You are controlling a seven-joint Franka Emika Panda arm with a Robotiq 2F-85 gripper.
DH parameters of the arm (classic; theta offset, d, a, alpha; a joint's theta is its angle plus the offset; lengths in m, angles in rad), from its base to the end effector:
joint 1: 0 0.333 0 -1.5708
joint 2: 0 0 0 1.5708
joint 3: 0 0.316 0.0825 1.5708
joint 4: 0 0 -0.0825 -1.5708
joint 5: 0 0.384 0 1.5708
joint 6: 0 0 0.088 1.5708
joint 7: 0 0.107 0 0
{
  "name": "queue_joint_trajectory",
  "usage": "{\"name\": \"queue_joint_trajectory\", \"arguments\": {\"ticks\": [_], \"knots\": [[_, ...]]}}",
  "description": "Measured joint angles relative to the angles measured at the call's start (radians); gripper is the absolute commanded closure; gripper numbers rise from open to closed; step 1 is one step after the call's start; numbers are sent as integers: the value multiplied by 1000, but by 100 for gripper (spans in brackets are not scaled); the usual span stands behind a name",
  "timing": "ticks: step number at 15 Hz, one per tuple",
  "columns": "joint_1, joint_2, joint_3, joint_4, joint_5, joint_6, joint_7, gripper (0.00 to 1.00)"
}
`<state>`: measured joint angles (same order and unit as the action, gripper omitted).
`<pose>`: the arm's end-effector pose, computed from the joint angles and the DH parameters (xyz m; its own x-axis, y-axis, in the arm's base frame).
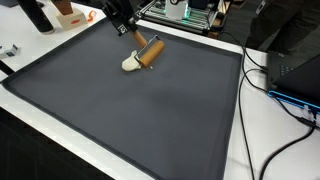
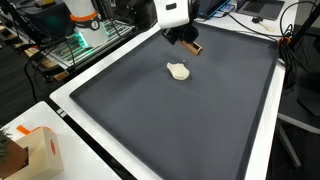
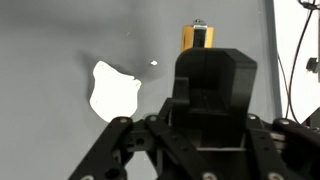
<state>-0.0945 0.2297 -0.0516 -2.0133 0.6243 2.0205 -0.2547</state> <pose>0.5721 -0.0491 0.3319 0.9697 -0.1851 -0.1596 -0.2413 -0.8291 -0.5044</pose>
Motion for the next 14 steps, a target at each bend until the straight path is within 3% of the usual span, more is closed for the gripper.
{"name": "queue_joint_trajectory", "arguments": {"ticks": [5,14], "knots": [[0,-14,-1,20,-41,0,100,76],[-1,-81,-20,60,-220,0,256,76]]}}
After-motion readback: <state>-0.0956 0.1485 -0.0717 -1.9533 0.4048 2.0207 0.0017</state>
